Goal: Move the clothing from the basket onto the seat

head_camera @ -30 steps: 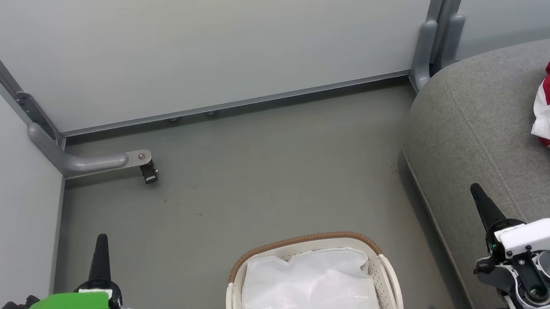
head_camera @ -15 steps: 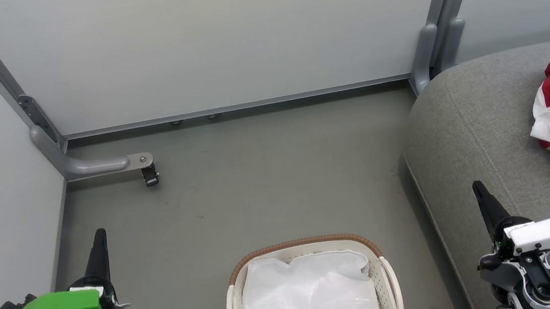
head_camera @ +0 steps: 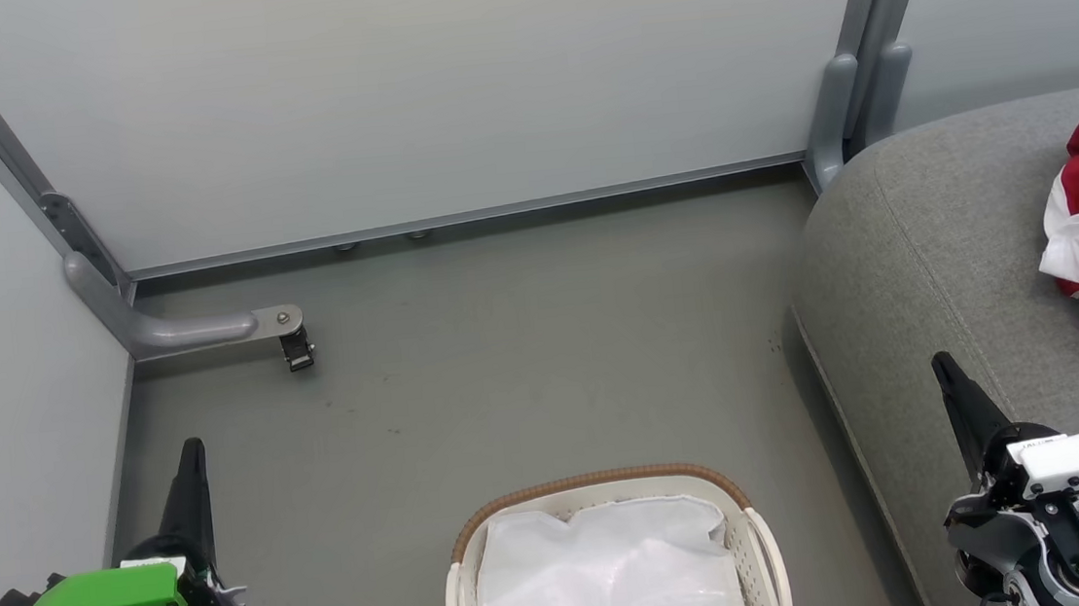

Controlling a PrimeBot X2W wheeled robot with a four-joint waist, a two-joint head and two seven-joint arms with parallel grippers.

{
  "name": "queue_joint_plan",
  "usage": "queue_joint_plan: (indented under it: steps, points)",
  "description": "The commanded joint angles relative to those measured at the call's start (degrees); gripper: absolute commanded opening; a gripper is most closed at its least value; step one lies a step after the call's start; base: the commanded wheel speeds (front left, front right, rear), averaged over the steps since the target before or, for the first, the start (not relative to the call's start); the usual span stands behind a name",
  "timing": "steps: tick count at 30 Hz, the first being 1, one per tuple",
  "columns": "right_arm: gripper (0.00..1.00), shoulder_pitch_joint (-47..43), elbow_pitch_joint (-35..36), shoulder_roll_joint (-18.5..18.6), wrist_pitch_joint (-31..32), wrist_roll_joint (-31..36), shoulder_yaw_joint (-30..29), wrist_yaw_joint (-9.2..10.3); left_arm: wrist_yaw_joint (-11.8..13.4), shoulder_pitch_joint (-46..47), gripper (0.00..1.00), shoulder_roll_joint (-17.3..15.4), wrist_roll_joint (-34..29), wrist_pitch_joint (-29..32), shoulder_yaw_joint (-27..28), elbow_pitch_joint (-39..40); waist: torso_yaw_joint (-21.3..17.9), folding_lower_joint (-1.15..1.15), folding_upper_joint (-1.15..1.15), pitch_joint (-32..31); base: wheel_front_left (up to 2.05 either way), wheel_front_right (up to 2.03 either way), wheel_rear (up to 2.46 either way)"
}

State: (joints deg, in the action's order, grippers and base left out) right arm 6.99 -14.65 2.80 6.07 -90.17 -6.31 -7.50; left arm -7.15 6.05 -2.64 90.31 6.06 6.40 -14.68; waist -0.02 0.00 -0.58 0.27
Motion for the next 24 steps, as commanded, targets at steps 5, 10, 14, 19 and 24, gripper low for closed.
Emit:
queue_joint_plan:
  steps: [5, 10, 14, 19, 24]
  points:
    - [0.00, -0.8, 0.6, 0.1, 0.7, -2.5, -0.5, 0.02, -0.5, 0.8, 0.00, -0.4, 2.3, 0.8, 0.3, 0.6, 0.0, 0.00, 0.58, -0.2, 0.00, 0.00, 0.00]
    - [0.00, -0.7, 0.5, 0.1, 0.7, -2.2, -0.5, 0.02, -0.5, 0.8, 0.00, -0.4, 2.1, 0.7, 0.3, 0.5, 0.0, 0.00, 0.58, -0.2, 0.00, 0.00, 0.00]
    - [0.00, -0.7, 0.5, 0.1, 0.7, -2.2, -0.5, 0.02, -0.5, 0.8, 0.00, -0.4, 2.1, 0.7, 0.3, 0.5, 0.0, 0.00, 0.58, -0.2, 0.00, 0.00, 0.00]
    - [0.00, -0.8, 0.5, 0.1, 0.7, -2.2, -0.5, 0.02, -0.5, 0.8, 0.00, -0.4, 2.1, 0.7, 0.3, 0.5, 0.0, 0.00, 0.58, -0.2, 0.00, 0.00, 0.00]
    - [0.00, -0.8, 0.5, 0.1, 0.7, -2.2, -0.5, 0.02, -0.5, 0.8, 0.00, -0.4, 2.1, 0.7, 0.3, 0.5, 0.0, 0.00, 0.58, -0.2, 0.00, 0.00, 0.00]
